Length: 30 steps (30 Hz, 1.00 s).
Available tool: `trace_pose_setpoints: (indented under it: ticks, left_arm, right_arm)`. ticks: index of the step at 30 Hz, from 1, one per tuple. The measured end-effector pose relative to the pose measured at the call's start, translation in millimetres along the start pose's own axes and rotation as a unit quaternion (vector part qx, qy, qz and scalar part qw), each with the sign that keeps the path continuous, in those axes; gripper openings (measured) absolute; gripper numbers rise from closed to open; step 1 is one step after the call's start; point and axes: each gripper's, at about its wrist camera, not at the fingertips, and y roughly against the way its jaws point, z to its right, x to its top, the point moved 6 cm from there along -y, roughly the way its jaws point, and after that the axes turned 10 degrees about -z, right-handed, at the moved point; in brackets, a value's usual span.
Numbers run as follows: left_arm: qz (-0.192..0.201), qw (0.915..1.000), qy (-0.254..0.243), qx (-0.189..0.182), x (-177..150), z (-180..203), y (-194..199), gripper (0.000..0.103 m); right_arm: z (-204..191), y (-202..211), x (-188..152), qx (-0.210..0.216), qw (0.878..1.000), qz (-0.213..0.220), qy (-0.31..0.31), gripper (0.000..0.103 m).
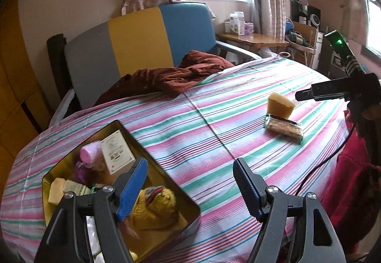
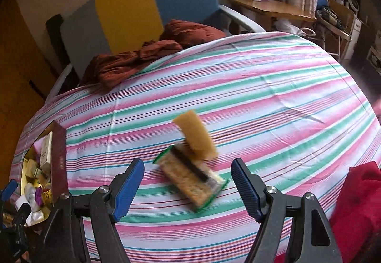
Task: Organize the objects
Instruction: 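Move both grippers back toward the yellow sponge and cracker packet, then grasp the yellow sponge with the right gripper and lift it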
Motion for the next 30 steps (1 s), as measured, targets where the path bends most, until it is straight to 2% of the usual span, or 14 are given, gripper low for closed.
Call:
trace_pose_setpoints:
  ticks: [10,16,21,22,25,26,28,30]
  left_arm:
    - [-0.014,0.9991,-0.026,-0.032,14,31,-19,0.075]
    - [-0.036,0.9975,-0.026,-0.055,20,46,-37,0.075]
    - [-0.053,0.9958,-0.023,-0.071,24,57,-54,0.075]
    - [-0.057,0.9955,-0.023,-0.073,26,60,-58,0.075]
    - [-0.067,0.994,-0.02,-0.083,29,64,-68,0.075]
    - [-0.072,0.9934,-0.017,-0.088,30,65,-72,0.075]
    - [-0.082,0.9922,-0.014,-0.093,33,68,-81,0.075]
    - [-0.095,0.9901,-0.008,-0.103,37,72,-90,0.074]
  right_arm:
    - [25,-20,15,-0.01,1.0,-0.025,-0.006,0.077]
    - [21,-44,31,-0.019,0.999,-0.044,0.018,0.078]
    - [9,-68,43,-0.008,0.997,-0.055,0.047,0.078]
    - [9,-72,44,-0.011,0.997,-0.057,0.051,0.076]
    - [13,-86,41,-0.015,0.995,-0.081,0.053,0.039]
    - [14,-89,39,-0.018,0.995,-0.086,0.054,0.034]
    - [20,-85,41,-0.034,0.996,-0.073,0.048,0.032]
    - [30,-74,47,-0.029,0.998,-0.052,0.024,0.032]
